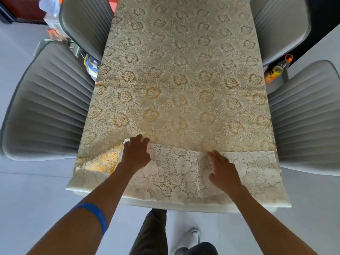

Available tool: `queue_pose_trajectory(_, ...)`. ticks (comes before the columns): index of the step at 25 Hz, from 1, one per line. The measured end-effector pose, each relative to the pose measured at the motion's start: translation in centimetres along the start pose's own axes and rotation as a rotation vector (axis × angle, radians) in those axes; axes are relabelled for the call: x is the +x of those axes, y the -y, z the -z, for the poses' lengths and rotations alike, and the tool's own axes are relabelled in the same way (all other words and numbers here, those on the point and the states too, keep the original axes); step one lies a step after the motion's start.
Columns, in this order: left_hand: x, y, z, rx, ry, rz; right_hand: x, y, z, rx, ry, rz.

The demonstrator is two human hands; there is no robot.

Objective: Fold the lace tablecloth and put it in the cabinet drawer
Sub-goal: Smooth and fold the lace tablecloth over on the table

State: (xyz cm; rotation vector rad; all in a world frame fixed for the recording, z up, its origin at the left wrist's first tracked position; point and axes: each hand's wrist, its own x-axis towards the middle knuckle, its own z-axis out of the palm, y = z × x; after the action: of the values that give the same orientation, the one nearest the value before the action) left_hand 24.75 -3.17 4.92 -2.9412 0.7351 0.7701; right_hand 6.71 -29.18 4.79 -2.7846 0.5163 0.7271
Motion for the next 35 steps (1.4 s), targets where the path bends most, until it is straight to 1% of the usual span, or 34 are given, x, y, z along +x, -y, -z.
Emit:
queue_pose_trajectory(4, 2.3, 3.0, 0.4, 0.117, 0.074, 0.059, 1.5, -0.5, 0.4, -0.132, 0.034, 0.004)
queue_pose_trajectory(6, 2.1, 4.0, 0.5, 0.112, 0.068, 0.102, 1.1, -0.6, 0.1, -0.195, 0.073, 0.008)
queue_pose_trajectory(8, 2.0, 4.4, 0.6, 0.115, 0.047, 0.119, 1.2, -0.9, 0.1, -0.239, 0.056, 0.057)
queue_pose_trajectory(9, 1.8, 4.5, 0.6, 0.138, 0.032, 0.109, 1.4, -0.8, 0.3, -0.21, 0.035, 0.091)
queue_pose_trajectory(11, 1.5, 4.6, 0.7, 0.141, -0.045, 0.076, 2.1, -0.3, 0.7, -0.019, -0.023, 0.131)
queue_pose_trajectory(13, 1.3, 4.9, 1.2, 0.036, -0.114, 0.085, 3.0, 0.6, 0.8, 0.09, -0.049, 0.184)
queue_pose_trajectory(16, 1.1, 6.2, 1.8, -0.259, -0.18, 0.184, 4.2, 1.5, 1.5, 0.01, 0.014, 0.196)
queue_pose_trajectory(17, 0.8, 6.6, 2.1, -0.312, -0.166, 0.214, 4.6, 1.5, 2.1, -0.051, 0.054, 0.193)
queue_pose_trajectory(18, 0.6, 7.0, 2.2, -0.313, -0.14, 0.222, 4.9, 1.2, 2.8, -0.117, 0.091, 0.187)
queue_pose_trajectory(20, 0.5, 8.1, 2.2, -0.185, -0.04, 0.223, 5.6, -0.3, 3.9, -0.198, 0.177, 0.116)
queue_pose_trajectory(22, 1.0, 9.2, 2.7, -0.047, 0.05, 0.249, 6.3, -1.9, 5.8, -0.155, 0.261, 0.003)
queue_pose_trajectory(24, 2.7, 10.1, 4.4, 0.008, 0.07, 0.269, 7.9, -2.8, 8.4, -0.086, 0.275, -0.047)
queue_pose_trajectory(25, 4.0, 10.3, 5.6, -0.002, 0.04, 0.268, 9.2, -3.0, 9.9, -0.092, 0.238, -0.043)
queue_pose_trajectory(26, 5.4, 10.4, 7.0, -0.011, -0.022, 0.256, 10.6, -2.9, 11.2, -0.112, 0.167, -0.038)
queue_pose_trajectory(27, 7.1, 10.5, 8.5, -0.011, -0.115, 0.241, 12.4, -2.8, 12.5, -0.139, 0.053, -0.038)
queue_pose_trajectory(29, 10.7, 10.3, 11.3, 0.045, -0.311, 0.231, 15.6, -2.5, 14.7, -0.213, -0.236, -0.067)
queue_pose_trajectory(30, 12.2, 9.8, 12.2, 0.084, -0.36, 0.247, 16.8, -2.1, 15.7, -0.209, -0.336, -0.106)
queue_pose_trajectory(32, 13.2, 7.3, 12.7, 0.085, -0.305, 0.286, 17.5, -0.8, 16.6, -0.116, -0.365, -0.157)
queue_pose_trajectory(33, 12.6, 5.5, 12.0, 0.04, -0.279, 0.25, 16.8, 0.3, 16.2, -0.068, -0.361, -0.125)
queue_pose_trajectory(35, 9.8, 1.5, 8.8, -0.084, -0.26, 0.06, 14.1, 2.0, 12.9, -0.019, -0.34, 0.031)
